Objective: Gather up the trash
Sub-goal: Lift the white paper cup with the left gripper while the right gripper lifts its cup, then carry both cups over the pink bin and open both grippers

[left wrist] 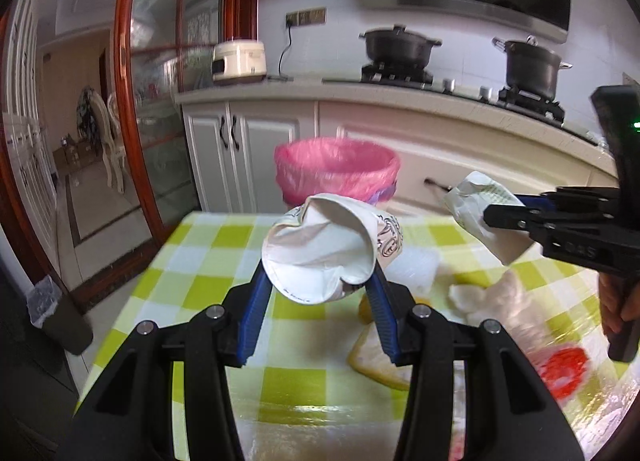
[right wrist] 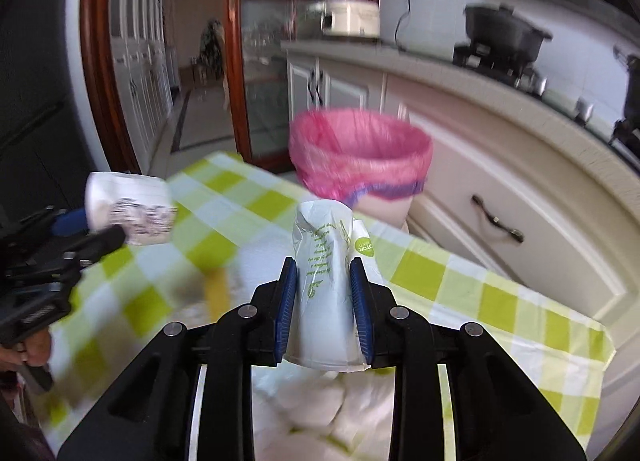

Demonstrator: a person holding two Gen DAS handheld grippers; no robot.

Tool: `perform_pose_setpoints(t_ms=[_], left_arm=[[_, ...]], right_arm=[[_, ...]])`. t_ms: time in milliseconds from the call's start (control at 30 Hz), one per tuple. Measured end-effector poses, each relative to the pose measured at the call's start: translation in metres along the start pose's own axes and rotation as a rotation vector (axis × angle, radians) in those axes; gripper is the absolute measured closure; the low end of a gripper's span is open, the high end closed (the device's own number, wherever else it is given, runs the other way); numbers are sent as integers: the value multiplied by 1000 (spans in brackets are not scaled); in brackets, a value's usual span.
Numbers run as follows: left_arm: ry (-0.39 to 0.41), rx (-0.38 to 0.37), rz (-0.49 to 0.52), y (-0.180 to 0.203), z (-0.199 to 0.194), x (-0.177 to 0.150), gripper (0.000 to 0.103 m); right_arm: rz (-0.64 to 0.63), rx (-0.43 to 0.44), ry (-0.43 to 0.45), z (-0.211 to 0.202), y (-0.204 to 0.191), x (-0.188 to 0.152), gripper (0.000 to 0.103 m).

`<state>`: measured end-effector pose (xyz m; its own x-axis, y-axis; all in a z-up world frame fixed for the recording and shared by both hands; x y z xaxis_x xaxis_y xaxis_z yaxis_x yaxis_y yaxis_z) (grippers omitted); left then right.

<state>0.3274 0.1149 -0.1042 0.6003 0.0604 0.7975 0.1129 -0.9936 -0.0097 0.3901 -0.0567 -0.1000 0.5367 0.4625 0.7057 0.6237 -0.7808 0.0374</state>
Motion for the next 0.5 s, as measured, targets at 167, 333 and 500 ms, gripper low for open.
perform_pose_setpoints(t_ms=[167,333,500], left_arm=[[55,11,-21,16,-37,3,57],[83,7,-26,27,-65,2,57],[113,-4,-23,31,-88,5,57]], right_arm=[[58,-31,112,-58,-20,-11,75],[146,-18,199,-98,-27,-22,75],[173,-8,258,-122,-30,-20,75]])
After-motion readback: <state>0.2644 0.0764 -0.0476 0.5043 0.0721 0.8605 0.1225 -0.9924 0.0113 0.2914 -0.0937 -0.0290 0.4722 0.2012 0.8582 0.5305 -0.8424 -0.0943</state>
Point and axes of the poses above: each gripper's, at about its wrist camera, not at the fingertips, and z roughly the way its jaws point, y to its right, x to its top, the point moved 3 cm from there along z, roughly the way its jaws point, and after that the axes turned 8 degrees about -y, right-handed, at the moved point
